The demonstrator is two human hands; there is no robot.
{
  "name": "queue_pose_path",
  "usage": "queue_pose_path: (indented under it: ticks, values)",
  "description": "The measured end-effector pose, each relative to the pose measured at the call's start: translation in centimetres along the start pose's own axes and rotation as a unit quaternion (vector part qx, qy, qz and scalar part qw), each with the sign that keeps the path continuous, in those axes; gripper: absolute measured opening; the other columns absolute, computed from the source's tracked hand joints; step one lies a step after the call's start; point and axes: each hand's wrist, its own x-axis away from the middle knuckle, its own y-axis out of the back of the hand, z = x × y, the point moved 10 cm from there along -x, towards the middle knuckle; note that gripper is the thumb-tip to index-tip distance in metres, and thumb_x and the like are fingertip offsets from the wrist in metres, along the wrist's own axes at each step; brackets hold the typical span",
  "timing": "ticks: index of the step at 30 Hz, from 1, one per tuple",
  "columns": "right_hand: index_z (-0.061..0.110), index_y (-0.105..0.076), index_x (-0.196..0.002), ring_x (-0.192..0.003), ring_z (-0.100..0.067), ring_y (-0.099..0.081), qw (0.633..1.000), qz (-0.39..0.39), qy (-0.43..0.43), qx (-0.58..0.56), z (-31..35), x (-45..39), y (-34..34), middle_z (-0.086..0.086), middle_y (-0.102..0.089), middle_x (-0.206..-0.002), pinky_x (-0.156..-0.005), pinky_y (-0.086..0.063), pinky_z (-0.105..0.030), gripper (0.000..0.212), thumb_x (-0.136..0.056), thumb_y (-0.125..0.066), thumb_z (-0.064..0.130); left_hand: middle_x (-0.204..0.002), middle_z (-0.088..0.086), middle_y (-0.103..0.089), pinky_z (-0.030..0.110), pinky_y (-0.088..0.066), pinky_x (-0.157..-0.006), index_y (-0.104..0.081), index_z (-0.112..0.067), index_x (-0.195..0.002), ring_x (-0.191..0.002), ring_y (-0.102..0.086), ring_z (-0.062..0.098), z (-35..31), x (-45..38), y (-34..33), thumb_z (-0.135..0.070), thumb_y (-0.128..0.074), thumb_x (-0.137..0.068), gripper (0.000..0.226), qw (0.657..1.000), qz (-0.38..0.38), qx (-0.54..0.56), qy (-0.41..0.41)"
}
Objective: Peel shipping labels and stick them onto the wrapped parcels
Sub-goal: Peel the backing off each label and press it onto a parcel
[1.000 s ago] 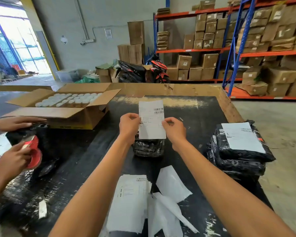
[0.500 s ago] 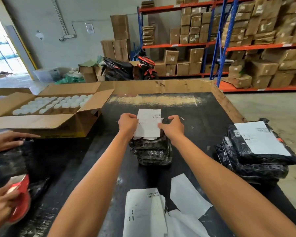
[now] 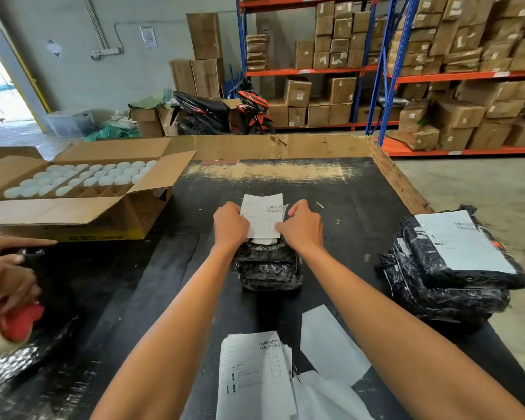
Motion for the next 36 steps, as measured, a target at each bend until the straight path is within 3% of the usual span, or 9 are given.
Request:
queue_pose_path:
  ticks: [4,6,8,12,16,22,28,32,36]
  values:
    - [0.024,-0.053,-0.106,-0.095,-0.028,-0.056,0.997,0.007,0.065,0.051,1.1,-0.1,0.1,-0.001,-0.043,-0.115,-0.062,-0.038,-0.033,0.026,-0.087,-0.071,0.022,-0.132,0.022,-0.039,0.04,-0.039,-0.089,-0.05,0.0,-0.124,-0.114,-0.042,0.04,-0.2,0.3,-0.6,0.005,-0.043,-0.09,0.035,0.998,0.001,-0.066,-0.009]
    - [0.029,-0.061,-0.117,-0.118,-0.026,-0.051,0.989,0.028,0.118,0.082,1.9,-0.6,-0.3,0.002,-0.048,-0.127,-0.084,-0.046,-0.037,0.021,-0.096,-0.062,0.026,-0.141,0.016,-0.039,0.047,-0.038,-0.098,-0.048,-0.015,-0.139,-0.125,-0.037,0.039,-1.0,-0.2,-0.9,-0.005,-0.048,-0.093,0.047,0.991,0.023,-0.118,-0.049]
    - [0.032,-0.063,-0.13,-0.137,-0.024,-0.037,0.982,0.068,0.144,0.105,2.3,-1.3,-1.3,0.008,-0.046,-0.146,-0.106,-0.036,-0.047,0.03,-0.104,-0.048,0.033,-0.153,0.007,-0.037,0.054,-0.032,-0.108,-0.047,-0.035,-0.144,-0.137,-0.033,0.036,-1.9,-0.8,-2.0,-0.025,-0.048,-0.099,0.046,0.975,0.082,-0.177,-0.105]
    - [0.04,-0.047,-0.15,-0.156,-0.026,-0.015,0.961,0.165,0.129,0.18,1.5,-2.6,-3.7,0.013,-0.025,-0.167,-0.121,-0.016,-0.055,0.045,-0.109,-0.027,0.044,-0.169,-0.004,-0.011,0.064,-0.004,-0.119,-0.03,-0.054,-0.15,-0.154,-0.007,0.036,-0.2,-2.1,-5.7,-0.054,-0.026,-0.104,0.046,0.936,0.228,-0.254,-0.088]
    - [0.037,-0.027,-0.16,-0.157,-0.028,-0.014,0.951,0.188,0.105,0.221,0.6,-3.7,-4.2,0.014,-0.015,-0.17,-0.123,-0.015,-0.055,0.054,-0.108,-0.021,0.049,-0.17,-0.004,-0.004,0.068,0.0,-0.118,-0.015,-0.053,-0.154,-0.155,0.0,0.037,1.6,-3.1,-6.8,-0.059,-0.018,-0.102,0.052,0.938,0.252,-0.229,-0.058]
    - [0.033,-0.005,-0.163,-0.157,-0.035,-0.002,0.946,0.269,0.057,0.174,-0.1,-2.8,-5.5,0.011,0.014,-0.17,-0.123,-0.015,-0.059,0.086,-0.096,-0.044,0.069,-0.169,-0.004,-0.012,0.048,-0.009,-0.125,-0.011,-0.031,-0.161,-0.156,-0.004,0.025,2.7,-2.9,-7.0,-0.044,-0.022,-0.107,0.056,0.959,0.27,-0.08,-0.041]
    - [0.032,0.005,-0.163,-0.158,-0.027,0.001,0.946,0.318,0.029,0.063,-0.7,-0.1,-5.7,0.007,0.038,-0.163,-0.121,-0.022,-0.049,0.124,-0.076,-0.077,0.066,-0.168,-0.001,-0.015,0.042,-0.017,-0.121,0.001,-0.037,-0.16,-0.152,-0.023,0.029,4.1,-1.2,-6.2,-0.049,-0.028,-0.105,0.063,0.958,0.286,-0.021,0.022]
    - [0.034,0.011,-0.162,-0.158,-0.024,0.003,0.955,0.295,-0.01,-0.037,-1.9,0.5,-5.0,0.0,0.026,-0.168,-0.123,-0.018,-0.049,0.136,-0.07,-0.088,0.053,-0.162,-0.002,-0.033,0.043,-0.026,-0.117,-0.01,-0.045,-0.157,-0.147,-0.034,0.03,4.7,-0.5,-5.4,-0.053,-0.036,-0.102,0.062,0.971,0.232,0.046,0.04]
    - [0.018,0.004,-0.163,-0.151,-0.03,-0.028,0.955,0.212,-0.093,-0.185,-2.9,0.0,-3.9,-0.008,-0.022,-0.168,-0.114,-0.034,-0.042,0.13,-0.076,-0.089,0.037,-0.161,-0.001,-0.036,0.043,-0.027,-0.117,-0.018,-0.041,-0.158,-0.147,-0.033,0.03,4.4,0.2,-4.6,-0.048,-0.036,-0.103,0.058,0.982,0.178,0.062,0.017]
